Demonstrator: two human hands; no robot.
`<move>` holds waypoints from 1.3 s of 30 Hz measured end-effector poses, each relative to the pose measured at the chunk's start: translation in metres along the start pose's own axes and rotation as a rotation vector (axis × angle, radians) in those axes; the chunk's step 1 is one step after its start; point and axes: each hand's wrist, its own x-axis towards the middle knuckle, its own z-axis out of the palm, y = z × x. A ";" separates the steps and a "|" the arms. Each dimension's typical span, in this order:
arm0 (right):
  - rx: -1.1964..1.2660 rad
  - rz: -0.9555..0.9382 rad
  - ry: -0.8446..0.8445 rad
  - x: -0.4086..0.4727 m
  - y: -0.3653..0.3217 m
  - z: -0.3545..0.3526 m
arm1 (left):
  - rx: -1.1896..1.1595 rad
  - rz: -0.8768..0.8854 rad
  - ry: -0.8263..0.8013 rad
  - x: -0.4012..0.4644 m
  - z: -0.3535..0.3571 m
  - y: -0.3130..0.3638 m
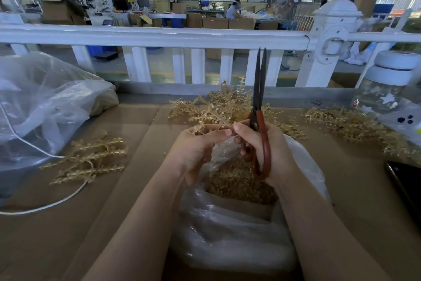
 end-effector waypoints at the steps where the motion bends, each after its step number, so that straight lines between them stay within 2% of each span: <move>1: -0.019 0.005 0.011 0.000 0.000 0.000 | 0.017 0.008 0.021 0.000 0.000 0.000; 5: -0.100 -0.012 0.027 -0.001 0.000 0.000 | 0.009 0.030 0.045 0.000 -0.001 -0.001; 9: -0.103 -0.019 0.018 -0.001 0.000 0.000 | -0.028 0.004 -0.046 -0.001 0.003 0.000; 16: -0.099 -0.017 -0.006 0.000 0.000 0.000 | -0.032 0.000 0.005 0.000 0.002 -0.001; 21: -0.124 -0.084 -0.001 -0.001 -0.001 0.001 | -0.093 0.045 0.048 0.001 0.000 -0.002; 27: -0.419 -0.137 0.117 0.004 0.004 -0.005 | -0.273 0.169 0.173 0.004 -0.008 0.005; 35: -0.844 -0.209 -0.004 0.004 0.015 -0.006 | -0.310 0.311 0.198 0.002 -0.011 0.010; 39: -0.890 -0.210 -0.040 0.003 0.018 -0.006 | -0.272 0.368 0.206 0.002 -0.011 0.008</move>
